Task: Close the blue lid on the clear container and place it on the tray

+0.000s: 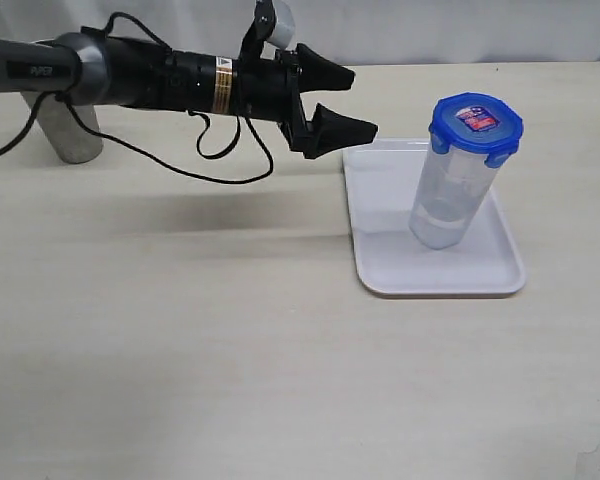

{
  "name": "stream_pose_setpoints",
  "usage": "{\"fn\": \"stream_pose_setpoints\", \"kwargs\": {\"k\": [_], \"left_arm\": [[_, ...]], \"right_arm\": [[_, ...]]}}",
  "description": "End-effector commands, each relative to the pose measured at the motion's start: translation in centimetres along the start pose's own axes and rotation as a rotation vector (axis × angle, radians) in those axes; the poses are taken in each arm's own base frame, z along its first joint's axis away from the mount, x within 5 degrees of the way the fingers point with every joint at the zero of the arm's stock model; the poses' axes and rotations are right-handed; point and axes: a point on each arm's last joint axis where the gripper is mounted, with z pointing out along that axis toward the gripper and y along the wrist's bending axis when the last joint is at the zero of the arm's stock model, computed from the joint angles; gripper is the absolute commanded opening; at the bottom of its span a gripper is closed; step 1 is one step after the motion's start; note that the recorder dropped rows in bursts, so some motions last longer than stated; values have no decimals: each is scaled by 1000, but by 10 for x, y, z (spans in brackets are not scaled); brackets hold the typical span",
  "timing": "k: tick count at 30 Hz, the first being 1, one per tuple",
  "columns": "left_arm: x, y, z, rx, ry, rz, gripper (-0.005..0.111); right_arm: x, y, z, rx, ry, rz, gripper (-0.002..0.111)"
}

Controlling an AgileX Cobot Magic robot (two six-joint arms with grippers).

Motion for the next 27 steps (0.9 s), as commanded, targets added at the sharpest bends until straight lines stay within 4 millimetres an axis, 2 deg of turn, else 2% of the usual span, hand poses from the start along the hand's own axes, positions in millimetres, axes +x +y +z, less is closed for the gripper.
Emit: {"fn": "stream_pose_setpoints", "kwargs": {"k": [1,3,5,8,10,15,18,21,26,27], "left_arm": [[-29,-6,-13,-44,62,48,99],[-41,-10,-19,-54,72,79,87],[-53,-16,-26,-54,78,111,69],[-69,-28,-37,-38,129,188,31],[-80,-35,-44,-51,131,133,0],[-93,-45,-67,-94,120,34,0],[-107,-52,-85,-262,121,-76,0],[-113,-64,-106,-429,145,-50,0],[-128,-104,-140,-520,140,20,0],[-132,-120,-154,-563,134,31,0]], "right_arm": [[1,-1,0,10,9,-22,4],[1,-1,0,10,9,-22,4],[1,-1,0,10,9,-22,4],[1,-1,0,10,9,-22,4],[1,-1,0,10,9,-22,4],[1,-1,0,10,9,-22,4],[1,-1,0,10,9,-22,4],[1,-1,0,10,9,-22,4],[1,-1,0,10,9,-22,4],[1,-1,0,10,9,-22,4]]}}
